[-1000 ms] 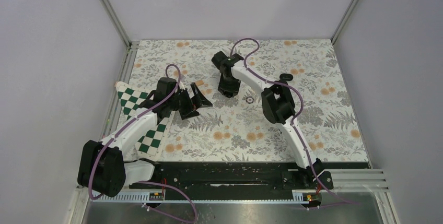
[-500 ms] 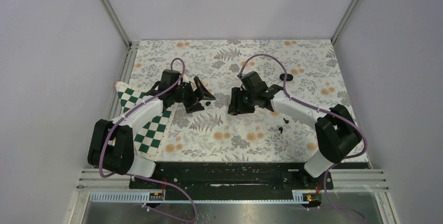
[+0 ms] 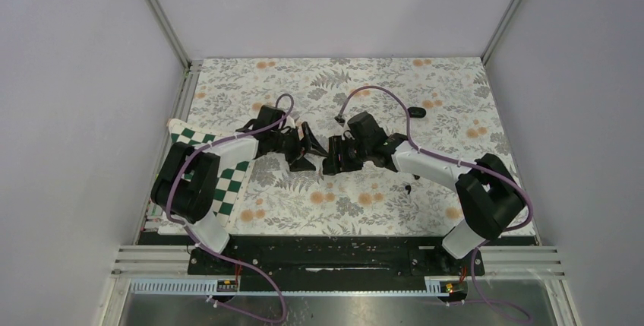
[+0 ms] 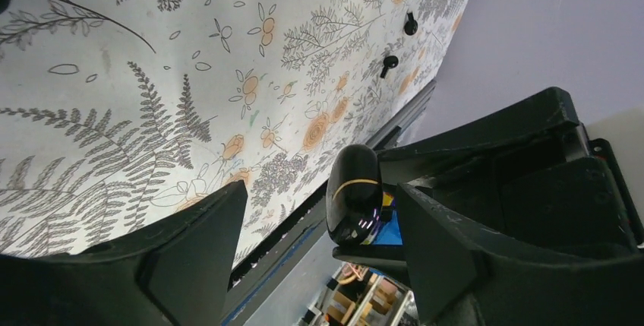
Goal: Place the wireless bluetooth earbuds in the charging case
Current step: Pass from the right arm to the left
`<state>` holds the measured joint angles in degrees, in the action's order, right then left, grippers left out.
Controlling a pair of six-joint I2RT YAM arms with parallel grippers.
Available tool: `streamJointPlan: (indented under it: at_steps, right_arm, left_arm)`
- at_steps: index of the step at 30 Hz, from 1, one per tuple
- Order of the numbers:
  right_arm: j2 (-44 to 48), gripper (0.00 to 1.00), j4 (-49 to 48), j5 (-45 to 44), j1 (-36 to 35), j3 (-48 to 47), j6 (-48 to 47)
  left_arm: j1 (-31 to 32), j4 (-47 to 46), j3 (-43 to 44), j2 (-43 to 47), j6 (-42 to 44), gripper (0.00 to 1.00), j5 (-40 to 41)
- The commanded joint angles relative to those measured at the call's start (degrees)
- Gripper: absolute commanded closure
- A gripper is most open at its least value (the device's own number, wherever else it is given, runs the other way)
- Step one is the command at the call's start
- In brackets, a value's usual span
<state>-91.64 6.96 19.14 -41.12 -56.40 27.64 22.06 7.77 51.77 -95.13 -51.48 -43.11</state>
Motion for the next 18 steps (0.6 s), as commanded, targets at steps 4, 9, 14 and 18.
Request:
streamJointPlan:
  at_steps: [4, 9, 14, 18]
  right_arm:
    - [2.2, 0.69, -1.6, 1.0, -1.0, -2.4, -1.6]
    - [1.5, 0.69, -1.3, 0.1, -1.0, -2.6, -1.4]
    - [1.5, 0.69, -1.4, 0.4, -1.0, -3.0, -1.1]
    - [1.3, 0.69, -1.0, 0.3, -1.1, -3.5, -0.9]
  left_arm:
    - [0.8, -7.3, 0.3, -1.7, -3.1, 0.34, -7.3]
    - [1.7, -12.1, -1.0, -1.2, -5.4, 0.42, -10.3]
    - [2.5, -11.5, -1.4, -1.8, -4.4, 0.54, -10.4]
    - [3.1, -10.4, -1.3, -1.7, -3.5, 0.71, -9.4]
